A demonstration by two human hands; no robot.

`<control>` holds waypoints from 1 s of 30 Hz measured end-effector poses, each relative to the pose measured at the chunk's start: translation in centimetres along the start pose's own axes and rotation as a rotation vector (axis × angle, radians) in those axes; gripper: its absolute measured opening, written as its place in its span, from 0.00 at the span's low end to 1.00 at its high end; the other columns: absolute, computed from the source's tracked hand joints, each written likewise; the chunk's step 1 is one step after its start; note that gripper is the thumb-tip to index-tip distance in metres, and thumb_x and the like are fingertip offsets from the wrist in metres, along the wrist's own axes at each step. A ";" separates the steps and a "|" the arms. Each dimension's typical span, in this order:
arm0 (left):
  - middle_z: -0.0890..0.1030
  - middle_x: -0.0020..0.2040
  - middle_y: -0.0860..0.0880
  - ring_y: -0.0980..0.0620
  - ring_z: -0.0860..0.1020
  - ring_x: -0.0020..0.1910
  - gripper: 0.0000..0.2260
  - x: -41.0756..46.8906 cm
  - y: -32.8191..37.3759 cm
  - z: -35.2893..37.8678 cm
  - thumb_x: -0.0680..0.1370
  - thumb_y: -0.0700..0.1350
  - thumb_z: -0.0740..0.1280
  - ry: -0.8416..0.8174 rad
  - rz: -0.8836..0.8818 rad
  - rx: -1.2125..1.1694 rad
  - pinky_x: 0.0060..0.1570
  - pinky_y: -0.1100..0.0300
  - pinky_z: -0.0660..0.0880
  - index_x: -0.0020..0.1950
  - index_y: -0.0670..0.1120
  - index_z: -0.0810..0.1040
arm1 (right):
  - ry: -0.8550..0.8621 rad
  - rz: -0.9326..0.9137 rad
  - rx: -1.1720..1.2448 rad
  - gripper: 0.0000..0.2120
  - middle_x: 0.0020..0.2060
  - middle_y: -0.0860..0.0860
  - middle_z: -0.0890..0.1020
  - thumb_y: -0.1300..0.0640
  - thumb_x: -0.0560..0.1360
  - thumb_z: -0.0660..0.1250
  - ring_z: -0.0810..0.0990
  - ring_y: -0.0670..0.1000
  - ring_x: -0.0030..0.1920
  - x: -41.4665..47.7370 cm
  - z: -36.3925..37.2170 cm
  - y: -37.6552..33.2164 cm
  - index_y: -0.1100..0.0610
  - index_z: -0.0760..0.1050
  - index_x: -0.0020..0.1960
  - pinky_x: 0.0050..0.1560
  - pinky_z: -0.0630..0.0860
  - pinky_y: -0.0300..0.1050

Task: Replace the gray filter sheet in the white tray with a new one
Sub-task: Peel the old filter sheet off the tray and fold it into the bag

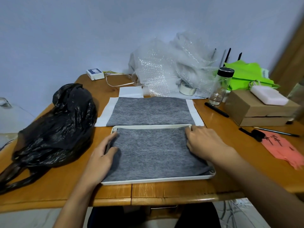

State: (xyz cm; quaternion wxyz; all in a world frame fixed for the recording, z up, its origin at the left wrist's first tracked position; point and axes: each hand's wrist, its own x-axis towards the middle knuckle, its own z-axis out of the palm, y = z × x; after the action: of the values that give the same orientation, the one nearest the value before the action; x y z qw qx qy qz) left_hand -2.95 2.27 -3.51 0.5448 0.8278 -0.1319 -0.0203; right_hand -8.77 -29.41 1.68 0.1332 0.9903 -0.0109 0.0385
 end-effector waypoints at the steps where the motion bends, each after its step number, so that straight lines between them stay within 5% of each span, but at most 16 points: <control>1: 0.74 0.71 0.63 0.63 0.68 0.73 0.20 0.0 0.0 0.0 0.83 0.43 0.62 -0.003 -0.002 -0.002 0.76 0.50 0.62 0.73 0.58 0.72 | -0.009 -0.001 -0.011 0.16 0.59 0.57 0.78 0.52 0.82 0.56 0.80 0.59 0.57 0.1 0.1 -0.1 0.59 0.69 0.65 0.47 0.75 0.50; 8: 0.73 0.72 0.64 0.63 0.68 0.73 0.20 0.2 -0.4 -0.1 0.83 0.44 0.63 -0.017 -0.003 0.009 0.76 0.49 0.62 0.74 0.59 0.71 | -0.093 0.056 0.184 0.17 0.56 0.56 0.80 0.47 0.80 0.58 0.80 0.59 0.54 1.2 0.2 1.1 0.56 0.67 0.65 0.43 0.70 0.48; 17: 0.72 0.73 0.63 0.64 0.67 0.74 0.21 0.2 -0.4 -0.1 0.82 0.47 0.64 -0.030 -0.002 -0.006 0.77 0.50 0.62 0.75 0.58 0.71 | -0.181 0.145 0.277 0.14 0.49 0.54 0.79 0.60 0.75 0.61 0.75 0.56 0.46 2.4 -0.4 2.0 0.55 0.69 0.61 0.36 0.67 0.47; 24: 0.72 0.73 0.62 0.63 0.67 0.74 0.21 0.1 -0.2 0.1 0.83 0.45 0.64 -0.021 -0.006 0.010 0.76 0.53 0.61 0.75 0.58 0.71 | -0.070 0.100 0.103 0.13 0.56 0.57 0.80 0.53 0.78 0.61 0.79 0.61 0.55 3.0 0.1 1.3 0.57 0.69 0.60 0.42 0.67 0.47; 30: 0.72 0.73 0.63 0.62 0.67 0.74 0.20 0.2 -0.3 0.0 0.83 0.45 0.64 -0.029 0.002 0.021 0.76 0.52 0.62 0.75 0.59 0.71 | -0.058 0.010 0.173 0.13 0.56 0.53 0.76 0.49 0.78 0.61 0.79 0.58 0.55 4.5 -0.1 2.8 0.50 0.73 0.61 0.43 0.64 0.46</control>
State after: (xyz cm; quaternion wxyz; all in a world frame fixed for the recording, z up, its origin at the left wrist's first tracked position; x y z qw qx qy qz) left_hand -2.74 2.33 -3.72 0.5343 0.8329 -0.1408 -0.0302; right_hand -4.41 -32.17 2.93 0.0463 0.9987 -0.0165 0.0114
